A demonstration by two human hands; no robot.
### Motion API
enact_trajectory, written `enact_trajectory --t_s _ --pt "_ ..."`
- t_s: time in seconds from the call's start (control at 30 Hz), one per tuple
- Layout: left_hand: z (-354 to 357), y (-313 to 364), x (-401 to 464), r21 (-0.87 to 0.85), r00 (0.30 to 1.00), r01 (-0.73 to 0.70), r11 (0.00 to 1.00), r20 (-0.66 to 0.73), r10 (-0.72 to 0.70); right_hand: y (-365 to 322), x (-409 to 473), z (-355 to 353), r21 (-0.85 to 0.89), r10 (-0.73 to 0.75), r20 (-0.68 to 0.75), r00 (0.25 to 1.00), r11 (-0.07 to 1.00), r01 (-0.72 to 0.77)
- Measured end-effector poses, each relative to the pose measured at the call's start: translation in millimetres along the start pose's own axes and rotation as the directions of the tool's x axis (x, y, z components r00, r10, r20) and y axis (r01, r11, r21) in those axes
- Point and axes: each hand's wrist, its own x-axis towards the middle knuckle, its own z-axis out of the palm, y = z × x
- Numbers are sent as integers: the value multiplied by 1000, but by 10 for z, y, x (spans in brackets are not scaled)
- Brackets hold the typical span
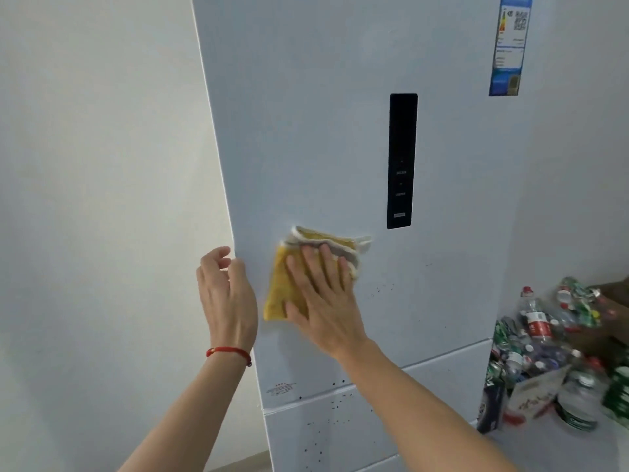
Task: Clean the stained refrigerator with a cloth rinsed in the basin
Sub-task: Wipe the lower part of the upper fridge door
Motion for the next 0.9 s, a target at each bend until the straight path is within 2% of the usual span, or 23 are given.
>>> enact_trajectory --t_s 0.07,0.17,0.23,0.3,0.37,0.43,0.5,0.57,0.63,0.67,0.7,0.77,0.83,0.9 --pt "19 -34 -102 -9 1000 -25 1000 15 25 493 -88 -93 -24 219 -35 975 975 -220" --pt "-6 -52 -136 -73 1000 -21 997 22 22 1051 -63 -322 20 488 -59 871 873 -487" --pt "-40 -50 -140 -126 999 18 992 40 -13 1069 14 -392 63 578 -65 813 816 -575" --pt "-89 -72 -121 -159 998 35 987 53 -27 745 111 -315 71 572 -69 817 820 -568" --pt "-116 -88 -131 -171 997 39 985 69 -27 240 175 -150 44 479 -64 875 878 -477" --pt "-118 -106 -152 -177 996 33 984 87 -18 -262 160 27 9 313 -17 950 950 -313" --pt "-96 -113 -201 -161 996 7 987 88 8 -535 91 109 -31 122 22 992 992 -121" --pt "-33 -128 -261 -131 997 -36 991 69 46 -432 17 50 -76 -81 41 996 993 84" --pt "92 -148 -330 -79 996 -81 994 30 84 -35 -47 -76 -134 -210 64 976 967 217" --pt "172 -167 -360 -40 996 -89 995 3 89 209 -67 -134 -144 -191 64 980 969 198" --pt "255 -190 -410 8 996 -83 997 -14 83 443 -115 -196 -148 -107 61 992 982 115" --pt "472 -169 -529 143 992 -114 983 -32 119 942 -210 -307 -148 139 42 989 980 -131" --pt "723 -96 -682 329 954 -289 899 17 300 1433 -330 -389 -107 344 74 936 936 -336" --pt "984 -9 -849 386 871 -485 784 139 471 1928 -435 -470 -38 486 126 865 874 -485"
